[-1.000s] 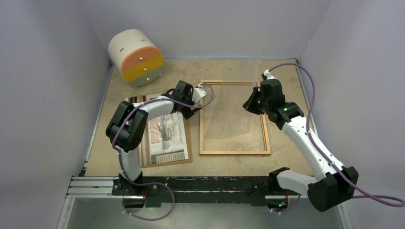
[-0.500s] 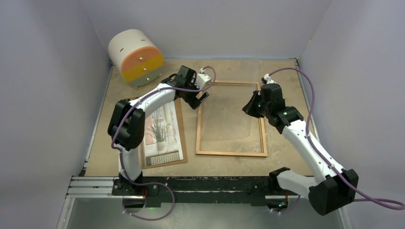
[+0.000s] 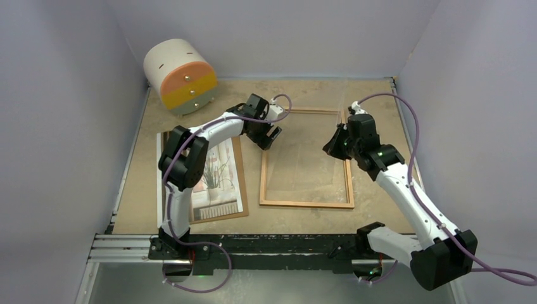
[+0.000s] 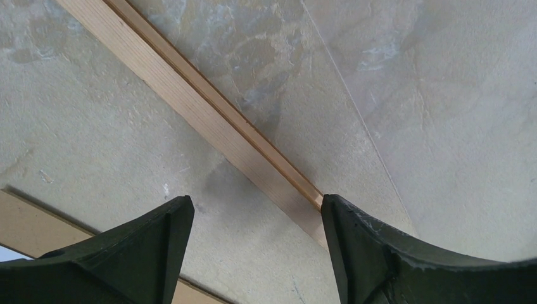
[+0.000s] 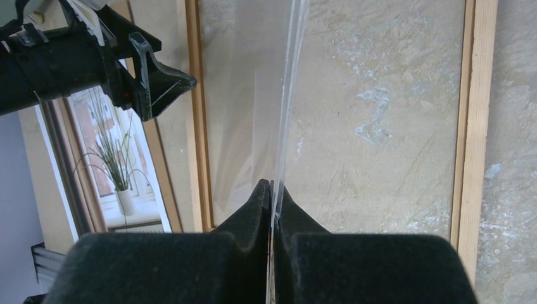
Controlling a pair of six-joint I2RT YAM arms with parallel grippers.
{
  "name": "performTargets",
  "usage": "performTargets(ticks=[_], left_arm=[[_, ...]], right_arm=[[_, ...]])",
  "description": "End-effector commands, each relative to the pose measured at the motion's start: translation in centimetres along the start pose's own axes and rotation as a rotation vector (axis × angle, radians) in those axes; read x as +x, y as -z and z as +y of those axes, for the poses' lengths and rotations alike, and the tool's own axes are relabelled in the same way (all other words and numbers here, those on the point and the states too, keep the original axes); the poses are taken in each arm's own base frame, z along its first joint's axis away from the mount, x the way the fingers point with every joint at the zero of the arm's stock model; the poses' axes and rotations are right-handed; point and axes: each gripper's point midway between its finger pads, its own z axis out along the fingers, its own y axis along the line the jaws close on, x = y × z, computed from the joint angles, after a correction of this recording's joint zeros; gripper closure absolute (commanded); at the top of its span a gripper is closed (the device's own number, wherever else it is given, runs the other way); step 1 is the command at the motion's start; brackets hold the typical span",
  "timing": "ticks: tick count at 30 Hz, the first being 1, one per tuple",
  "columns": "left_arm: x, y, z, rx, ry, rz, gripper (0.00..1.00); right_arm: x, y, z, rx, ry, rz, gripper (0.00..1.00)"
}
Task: Put the photo into the frame
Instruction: Move the photo frame to the center of the board, then place the photo frame item in the photo frame.
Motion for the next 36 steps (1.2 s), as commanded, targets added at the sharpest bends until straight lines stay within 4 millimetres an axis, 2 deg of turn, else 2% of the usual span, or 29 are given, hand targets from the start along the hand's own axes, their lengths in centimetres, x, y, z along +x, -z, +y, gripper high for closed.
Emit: performTargets(ticks=[1, 7, 11, 14, 17, 20, 22, 26, 29, 36], left_arm=[[1.2, -0.7, 0.2, -0.012, -0.011, 0.034, 0.25], [2.9, -0.1, 1.3, -0.072, -0.041, 0.047, 0.40], [4.0, 0.9, 0.9, -0.062, -0.036, 0.053, 0.40], [3.4, 2.5, 0.3, -0.042, -0.031, 0.017, 0.38], [2.0, 4.4, 0.0, -0.028, -0.038, -0.027, 0.24], [-0.5, 7.2, 1.0, -0.036, -0.035, -0.096, 0.11], [-2.3, 9.4, 2.1, -0.026, -0.008, -0.143, 0.07], [-4.7, 13.9, 5.5, -0.043, 0.050, -0.238, 0.05], [-4.8, 16.2, 7.5, -0.092, 0.062, -0.278, 0.05], [-2.0, 18.5, 10.1, -0.160, 0.114, -0.272, 0.02]], right_arm=[[0.7, -0.1, 0.4, -0.035, -0.009, 0.017, 1.00], [3.0, -1.1, 0.9, -0.100, -0.065, 0.066, 1.00], [4.7, -2.2, 1.6, -0.131, -0.078, 0.106, 1.00], [4.8, -2.6, 2.1, -0.141, -0.074, 0.117, 1.00], [3.7, -2.3, 2.6, -0.144, -0.050, 0.100, 1.00], [2.2, -1.4, 3.6, -0.155, -0.022, 0.080, 1.00], [1.1, -0.5, 4.7, -0.185, -0.009, 0.065, 1.00], [-0.8, 1.2, 7.1, -0.259, 0.000, 0.045, 1.00], [-2.4, 2.4, 8.9, -0.314, 0.018, 0.022, 1.00], [-4.1, 4.9, 13.1, -0.491, 0.008, 0.027, 1.00]])
